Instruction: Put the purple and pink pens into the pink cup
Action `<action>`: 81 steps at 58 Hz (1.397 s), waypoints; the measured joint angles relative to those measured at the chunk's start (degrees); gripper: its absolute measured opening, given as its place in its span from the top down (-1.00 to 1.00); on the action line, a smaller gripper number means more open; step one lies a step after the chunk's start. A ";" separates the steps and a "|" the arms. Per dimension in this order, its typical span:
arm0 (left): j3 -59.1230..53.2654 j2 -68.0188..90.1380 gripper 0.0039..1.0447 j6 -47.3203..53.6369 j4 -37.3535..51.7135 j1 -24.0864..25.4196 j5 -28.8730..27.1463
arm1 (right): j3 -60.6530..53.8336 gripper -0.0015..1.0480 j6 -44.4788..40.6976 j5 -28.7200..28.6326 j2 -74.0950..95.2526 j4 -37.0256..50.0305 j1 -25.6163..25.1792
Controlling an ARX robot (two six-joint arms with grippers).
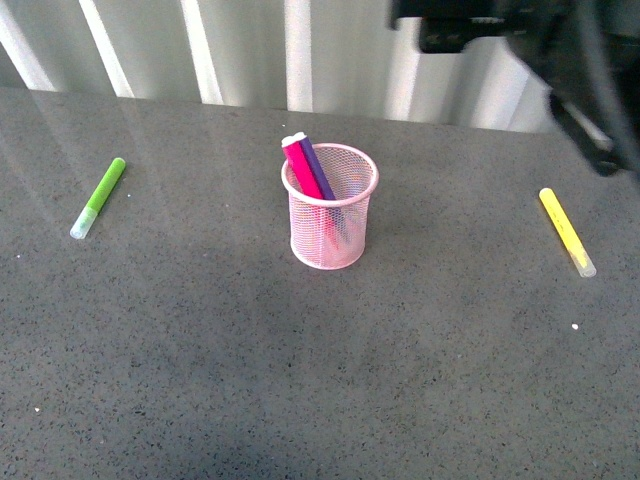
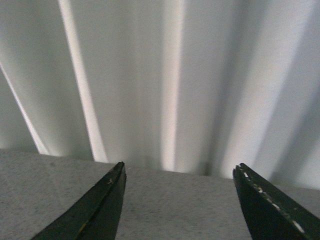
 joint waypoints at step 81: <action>0.02 0.00 -0.88 0.00 0.00 0.00 0.04 | -42.01 0.93 -0.85 -20.59 -68.87 -26.29 -22.88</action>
